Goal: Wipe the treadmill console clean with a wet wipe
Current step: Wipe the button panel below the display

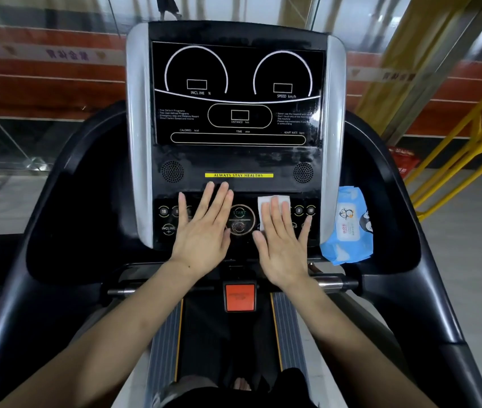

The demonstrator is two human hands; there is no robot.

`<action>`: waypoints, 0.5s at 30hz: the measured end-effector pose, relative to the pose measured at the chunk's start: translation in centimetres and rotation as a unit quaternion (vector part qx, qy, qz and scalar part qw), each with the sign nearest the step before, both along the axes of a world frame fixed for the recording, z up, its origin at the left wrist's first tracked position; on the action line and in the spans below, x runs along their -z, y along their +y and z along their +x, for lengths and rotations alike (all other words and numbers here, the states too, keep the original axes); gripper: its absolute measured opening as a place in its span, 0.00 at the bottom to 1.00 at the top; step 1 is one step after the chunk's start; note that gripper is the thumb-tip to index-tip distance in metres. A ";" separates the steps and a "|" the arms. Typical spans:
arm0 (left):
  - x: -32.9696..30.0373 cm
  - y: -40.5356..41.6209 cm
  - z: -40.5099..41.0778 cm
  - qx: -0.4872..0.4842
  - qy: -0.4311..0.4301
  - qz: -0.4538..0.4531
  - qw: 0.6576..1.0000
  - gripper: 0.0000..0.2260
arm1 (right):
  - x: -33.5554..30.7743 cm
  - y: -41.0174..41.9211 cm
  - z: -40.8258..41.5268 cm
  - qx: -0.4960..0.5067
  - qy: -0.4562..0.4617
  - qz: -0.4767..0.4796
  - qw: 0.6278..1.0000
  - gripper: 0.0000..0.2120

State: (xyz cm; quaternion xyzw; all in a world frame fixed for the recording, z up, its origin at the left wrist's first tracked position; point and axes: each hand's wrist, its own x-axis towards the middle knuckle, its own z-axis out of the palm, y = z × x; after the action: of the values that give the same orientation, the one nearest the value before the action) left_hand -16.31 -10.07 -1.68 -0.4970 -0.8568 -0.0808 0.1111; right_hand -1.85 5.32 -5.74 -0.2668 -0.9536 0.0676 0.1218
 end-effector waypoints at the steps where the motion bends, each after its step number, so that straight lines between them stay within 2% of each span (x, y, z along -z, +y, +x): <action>1: 0.0 0.0 0.0 0.001 0.000 0.001 1.000 0.34 | 0.3 0.0 0.3 -0.008 -0.001 0.006 1.000 0.31; 7: 0.0 -0.5 0.5 -0.006 -0.010 0.019 1.000 0.33 | 2.2 1.9 4.6 -0.126 -0.041 0.104 0.986 0.31; 15: 0.7 -1.8 1.3 -0.024 -0.037 0.050 0.998 0.31 | -0.9 5.5 1.6 -0.193 -0.059 0.189 0.961 0.32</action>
State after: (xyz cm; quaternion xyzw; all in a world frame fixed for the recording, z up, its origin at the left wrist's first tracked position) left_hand -14.98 -11.88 -2.36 -0.4664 -0.8672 -0.1391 0.1056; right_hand -0.21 10.82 -4.86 -0.0529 -0.9879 -0.1075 0.0983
